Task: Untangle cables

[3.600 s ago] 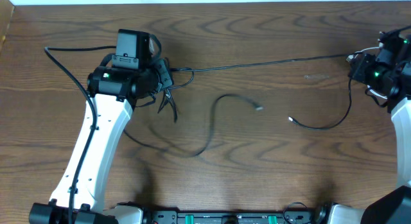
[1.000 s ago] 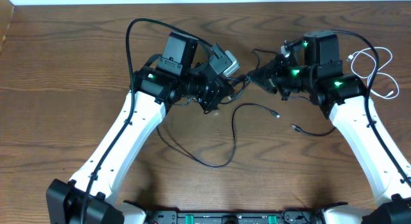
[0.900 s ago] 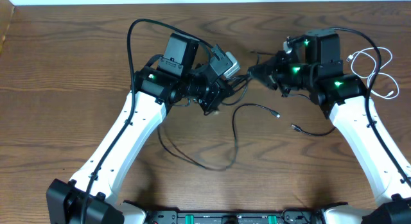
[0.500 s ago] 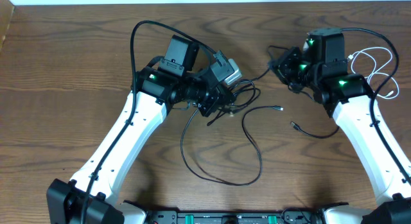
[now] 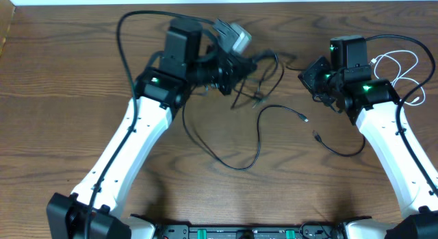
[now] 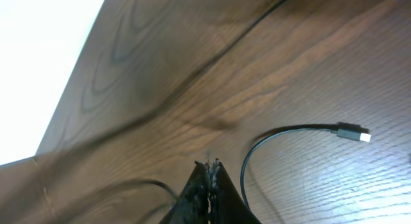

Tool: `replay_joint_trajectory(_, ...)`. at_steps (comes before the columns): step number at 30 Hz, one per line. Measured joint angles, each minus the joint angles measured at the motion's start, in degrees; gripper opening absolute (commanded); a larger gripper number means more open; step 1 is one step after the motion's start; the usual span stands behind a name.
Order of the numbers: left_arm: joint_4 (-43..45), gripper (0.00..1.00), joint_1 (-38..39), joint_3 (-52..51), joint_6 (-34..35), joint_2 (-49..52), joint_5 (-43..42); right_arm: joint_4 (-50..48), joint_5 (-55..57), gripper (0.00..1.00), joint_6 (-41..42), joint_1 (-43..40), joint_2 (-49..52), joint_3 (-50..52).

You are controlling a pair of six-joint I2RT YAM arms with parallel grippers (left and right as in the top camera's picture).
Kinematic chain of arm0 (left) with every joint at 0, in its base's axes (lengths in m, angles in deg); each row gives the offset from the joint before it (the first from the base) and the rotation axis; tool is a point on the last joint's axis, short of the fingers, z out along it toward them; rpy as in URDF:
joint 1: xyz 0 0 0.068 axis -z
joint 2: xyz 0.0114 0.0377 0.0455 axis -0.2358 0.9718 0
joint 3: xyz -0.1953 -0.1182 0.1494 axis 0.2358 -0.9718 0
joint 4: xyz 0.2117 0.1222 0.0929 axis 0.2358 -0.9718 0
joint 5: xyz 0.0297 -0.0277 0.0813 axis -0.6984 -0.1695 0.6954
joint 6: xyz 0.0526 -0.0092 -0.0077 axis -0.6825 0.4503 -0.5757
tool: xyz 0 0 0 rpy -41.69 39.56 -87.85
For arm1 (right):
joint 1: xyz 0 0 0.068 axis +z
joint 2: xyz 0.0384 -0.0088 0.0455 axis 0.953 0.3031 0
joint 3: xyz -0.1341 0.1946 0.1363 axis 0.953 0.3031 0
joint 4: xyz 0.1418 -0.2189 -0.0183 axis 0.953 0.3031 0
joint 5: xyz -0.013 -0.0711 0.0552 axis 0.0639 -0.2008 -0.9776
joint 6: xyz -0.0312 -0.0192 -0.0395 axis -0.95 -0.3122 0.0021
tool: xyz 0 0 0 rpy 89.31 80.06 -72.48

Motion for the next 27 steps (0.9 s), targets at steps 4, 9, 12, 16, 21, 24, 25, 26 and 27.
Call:
replay_joint_trajectory(4,3.7,0.07,-2.6,0.0,7.5,-1.7,0.0,0.8,1.4,0.01,-0.6,0.0,0.0,0.0)
replay_joint_trajectory(9,4.7,0.07,-5.9,0.0,14.3,-3.2,0.0,0.8,2.0,0.08,-0.8,0.0,0.0,0.0)
replay_joint_trajectory(12,2.4,0.07,-6.4,0.0,15.0,-3.3,0.0,0.0,0.5,0.01,-1.4,0.0,0.0,0.0)
replay_joint_trajectory(16,-3.3,0.07,-6.0,0.0,11.4,-3.3,-0.7,-2.6,-4.8,0.09,-1.7,0.0,0.0,0.0)
replay_joint_trajectory(21,-9.5,0.07,-5.1,0.0,3.1,-3.3,-2.5,-9.2,-15.0,0.38,-1.6,-0.1,0.0,0.0)
replay_joint_trajectory(24,-11.6,0.07,-3.8,0.0,-1.6,-3.3,-3.1,-12.4,-20.4,0.38,-0.3,0.0,0.0,0.0)
replay_joint_trajectory(25,-11.9,0.07,-3.3,0.0,-2.8,-3.3,-3.1,-12.7,-21.6,0.38,0.7,0.0,0.0,0.0)
replay_joint_trajectory(26,-12.0,0.07,-2.9,0.0,-3.8,-3.3,-3.1,-12.9,-22.5,0.38,1.5,0.0,0.0,0.0)
replay_joint_trajectory(27,-12.0,0.07,-2.5,0.0,-4.7,-3.3,-3.1,-13.2,-23.2,0.37,2.4,0.0,0.0,0.0)
